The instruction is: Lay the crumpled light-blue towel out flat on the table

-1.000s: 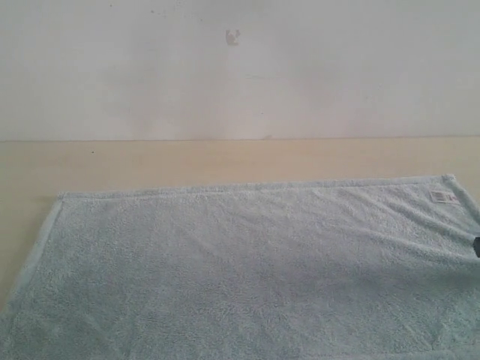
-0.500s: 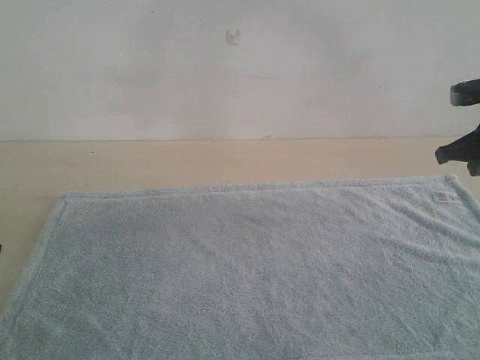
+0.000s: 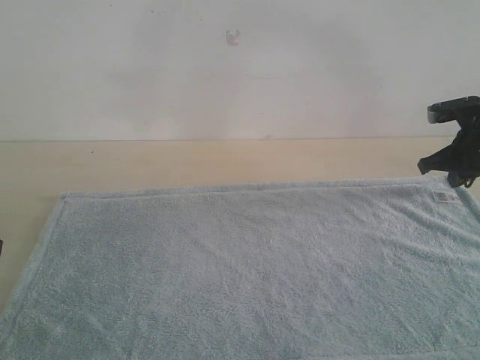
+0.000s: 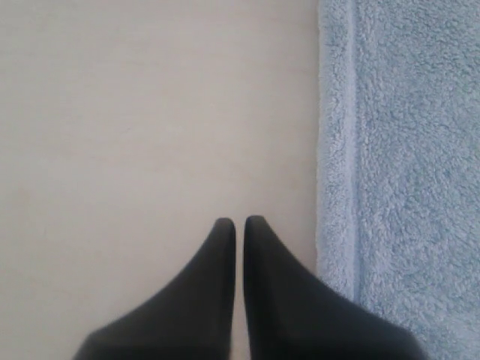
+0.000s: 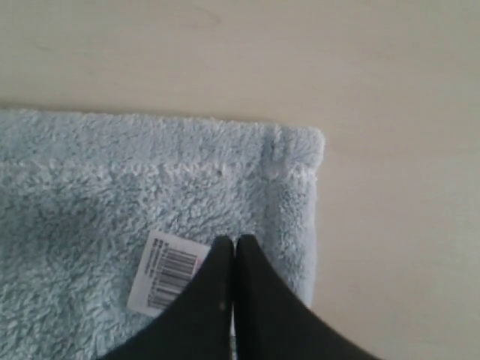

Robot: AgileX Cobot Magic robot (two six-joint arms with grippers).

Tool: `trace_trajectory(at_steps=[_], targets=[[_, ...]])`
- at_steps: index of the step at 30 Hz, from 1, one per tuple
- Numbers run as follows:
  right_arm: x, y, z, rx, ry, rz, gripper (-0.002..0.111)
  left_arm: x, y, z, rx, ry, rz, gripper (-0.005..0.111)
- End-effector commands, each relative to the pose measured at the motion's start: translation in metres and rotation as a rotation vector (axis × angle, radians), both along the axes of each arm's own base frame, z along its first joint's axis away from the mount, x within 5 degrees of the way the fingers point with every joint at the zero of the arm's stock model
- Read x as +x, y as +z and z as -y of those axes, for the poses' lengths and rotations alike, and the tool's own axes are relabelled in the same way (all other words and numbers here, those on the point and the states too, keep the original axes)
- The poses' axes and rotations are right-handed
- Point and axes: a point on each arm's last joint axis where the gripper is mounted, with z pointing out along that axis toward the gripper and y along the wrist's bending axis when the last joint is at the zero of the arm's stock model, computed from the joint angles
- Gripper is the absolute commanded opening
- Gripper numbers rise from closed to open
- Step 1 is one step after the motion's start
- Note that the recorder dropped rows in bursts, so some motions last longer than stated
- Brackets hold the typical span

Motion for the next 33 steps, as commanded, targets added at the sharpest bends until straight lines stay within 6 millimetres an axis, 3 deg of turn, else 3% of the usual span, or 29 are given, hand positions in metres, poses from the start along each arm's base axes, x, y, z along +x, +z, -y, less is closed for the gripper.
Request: trace_trajectory(at_steps=[1, 13, 19, 24, 27, 33], targets=[[0.005, -0.009, 0.002, 0.001, 0.003, -0.013, 0.0, 0.001, 0.002, 0.001, -0.009, 0.007, 0.021, 0.004], [0.008, -0.026, 0.016, 0.009, -0.036, -0.043, 0.0, 0.002, 0.003, 0.002, -0.026, 0.022, 0.037, 0.004], [0.0, -0.029, 0.045, 0.019, -0.113, -0.059, 0.0, 0.002, 0.003, 0.002, -0.027, 0.021, 0.037, 0.004], [-0.002, -0.029, 0.054, 0.021, -0.133, -0.052, 0.0, 0.002, 0.003, 0.002, -0.028, 0.022, 0.04, 0.004], [0.001, -0.016, 0.049, 0.071, -0.105, 0.004, 0.0, 0.002, 0.003, 0.002, -0.032, 0.021, 0.047, 0.004], [0.002, 0.041, 0.034, 0.197, -0.046, 0.15, 0.0, 0.003, 0.02, 0.002, -0.027, 0.021, 0.119, 0.004]])
